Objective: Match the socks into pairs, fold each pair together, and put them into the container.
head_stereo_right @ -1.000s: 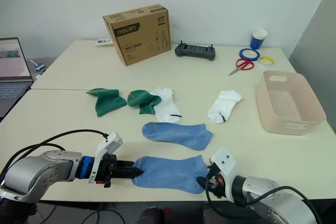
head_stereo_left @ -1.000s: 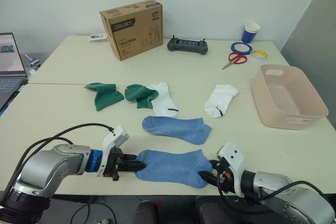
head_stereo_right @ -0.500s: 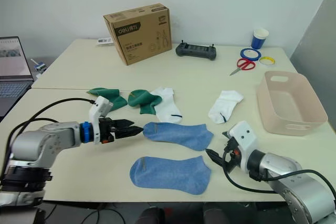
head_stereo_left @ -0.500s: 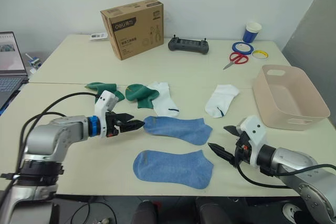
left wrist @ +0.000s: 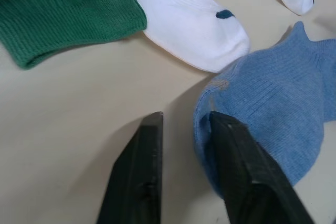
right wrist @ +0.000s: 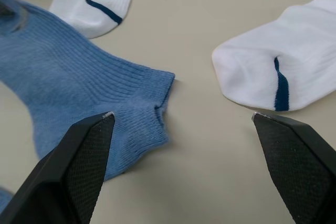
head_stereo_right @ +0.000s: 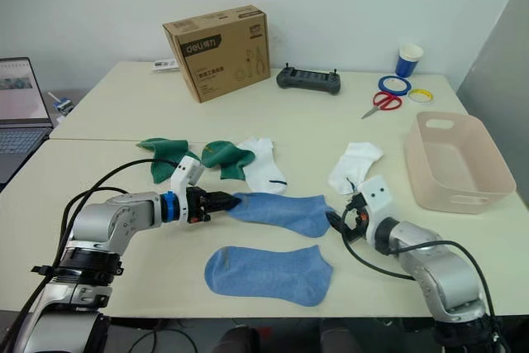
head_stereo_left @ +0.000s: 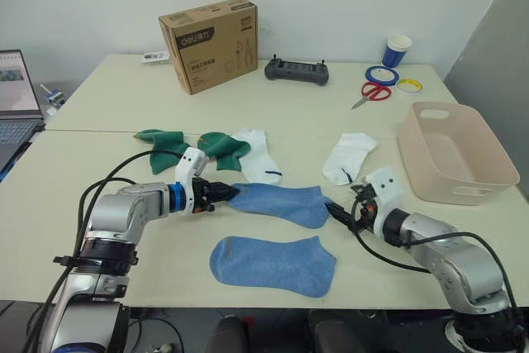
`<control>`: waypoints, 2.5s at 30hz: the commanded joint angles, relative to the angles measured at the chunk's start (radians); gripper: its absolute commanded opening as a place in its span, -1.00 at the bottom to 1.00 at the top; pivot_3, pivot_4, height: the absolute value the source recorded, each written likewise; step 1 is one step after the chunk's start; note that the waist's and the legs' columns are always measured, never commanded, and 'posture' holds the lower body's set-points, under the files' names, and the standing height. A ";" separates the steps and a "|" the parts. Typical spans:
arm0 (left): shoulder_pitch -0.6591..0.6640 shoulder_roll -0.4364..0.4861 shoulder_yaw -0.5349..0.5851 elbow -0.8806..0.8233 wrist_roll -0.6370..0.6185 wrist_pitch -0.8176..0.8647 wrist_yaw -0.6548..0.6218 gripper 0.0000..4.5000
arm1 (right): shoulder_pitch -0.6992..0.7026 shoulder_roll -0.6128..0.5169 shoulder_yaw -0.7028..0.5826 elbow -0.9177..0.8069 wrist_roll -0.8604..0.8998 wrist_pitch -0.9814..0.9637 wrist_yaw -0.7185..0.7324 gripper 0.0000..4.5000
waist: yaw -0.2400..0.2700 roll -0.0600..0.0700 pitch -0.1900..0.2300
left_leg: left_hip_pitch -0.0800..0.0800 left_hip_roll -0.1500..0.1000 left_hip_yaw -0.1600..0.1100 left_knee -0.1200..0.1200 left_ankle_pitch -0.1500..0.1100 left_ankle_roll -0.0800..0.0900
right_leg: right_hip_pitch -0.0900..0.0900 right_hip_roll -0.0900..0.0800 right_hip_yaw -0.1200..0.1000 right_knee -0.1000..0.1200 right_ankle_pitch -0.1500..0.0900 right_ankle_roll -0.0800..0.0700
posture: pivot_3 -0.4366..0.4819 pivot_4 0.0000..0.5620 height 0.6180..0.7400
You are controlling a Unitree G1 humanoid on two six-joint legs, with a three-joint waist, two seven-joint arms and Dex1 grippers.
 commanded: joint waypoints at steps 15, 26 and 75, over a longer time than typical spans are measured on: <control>0.033 -0.018 0.039 -0.108 -0.031 0.020 -0.007 -1.00 | -0.020 0.007 0.043 -0.085 -0.010 0.058 0.014 -0.99 | 0.000 0.000 0.000 | 0.000 0.000 0.000 0.000 0.000 0.000 | 0.000 0.000 0.000 0.000 0.000 0.000 | -0.05 -0.47 0.72; 0.102 0.158 0.244 -0.414 -0.313 0.351 -0.045 -1.00 | 0.064 0.010 -0.167 -0.441 0.298 0.221 0.069 -0.99 | -0.006 0.001 0.000 | 0.000 0.001 -0.002 -0.001 0.000 0.000 | 0.000 0.000 -0.001 0.000 0.000 0.000 | -0.05 -0.47 0.72; 0.618 0.125 0.246 -0.650 -0.360 0.139 0.068 -1.00 | 0.305 -0.158 0.037 -0.442 0.209 0.088 0.035 -0.99 | -0.001 0.000 0.000 | 0.001 0.001 0.001 -0.002 0.000 0.000 | 0.001 -0.002 0.001 -0.007 -0.002 -0.005 | -0.05 -0.47 0.72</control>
